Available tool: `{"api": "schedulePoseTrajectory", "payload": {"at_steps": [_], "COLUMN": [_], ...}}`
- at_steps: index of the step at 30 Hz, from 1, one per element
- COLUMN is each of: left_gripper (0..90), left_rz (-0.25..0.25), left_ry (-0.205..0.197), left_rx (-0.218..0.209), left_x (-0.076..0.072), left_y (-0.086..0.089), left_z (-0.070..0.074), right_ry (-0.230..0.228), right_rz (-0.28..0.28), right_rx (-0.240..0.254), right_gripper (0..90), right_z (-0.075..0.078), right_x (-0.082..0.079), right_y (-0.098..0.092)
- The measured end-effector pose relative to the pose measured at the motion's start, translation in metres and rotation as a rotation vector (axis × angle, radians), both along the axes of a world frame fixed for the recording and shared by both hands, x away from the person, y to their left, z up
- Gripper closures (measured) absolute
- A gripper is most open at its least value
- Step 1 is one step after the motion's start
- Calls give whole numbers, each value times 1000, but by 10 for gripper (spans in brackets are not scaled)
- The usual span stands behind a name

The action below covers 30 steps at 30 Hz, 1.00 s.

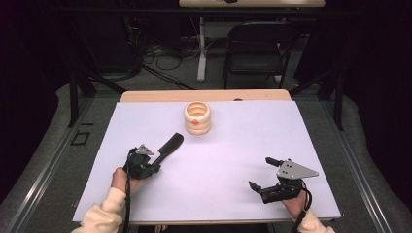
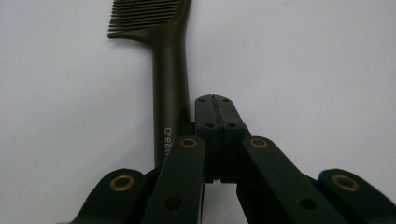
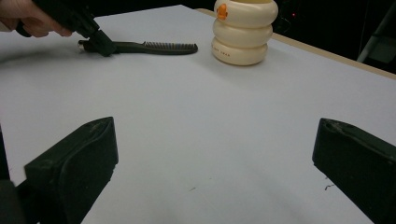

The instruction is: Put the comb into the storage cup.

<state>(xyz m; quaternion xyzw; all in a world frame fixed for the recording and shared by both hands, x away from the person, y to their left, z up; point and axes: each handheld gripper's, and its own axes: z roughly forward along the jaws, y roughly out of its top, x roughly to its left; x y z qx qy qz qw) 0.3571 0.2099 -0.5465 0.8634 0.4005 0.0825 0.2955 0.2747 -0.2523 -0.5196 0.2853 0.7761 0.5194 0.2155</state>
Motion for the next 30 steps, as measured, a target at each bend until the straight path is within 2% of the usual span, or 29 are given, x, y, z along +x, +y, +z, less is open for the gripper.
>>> {"api": "schedulePoseTrajectory", "payload": {"at_steps": [17,24,26,29,30], "left_gripper": [897,874,822,779,712], "left_rz": [7,-3,-32,-50,-58], "left_ry": [6,13,17,17,15], "left_rx": [10,-3,-20,-30,-31], "left_x": [4,4,3,1,0], "left_y": [6,6,4,3,2], "left_z": [0,1,5,8,10], "right_ry": [0,2,2,1,0], "right_rz": [5,6,6,5,6], "right_rx": [0,-2,0,0,0], "right_gripper": [0,0,0,0,0], "right_z": [0,0,0,0,0], "right_x": [0,0,0,0,0], "right_y": [1,1,1,0,1]}}
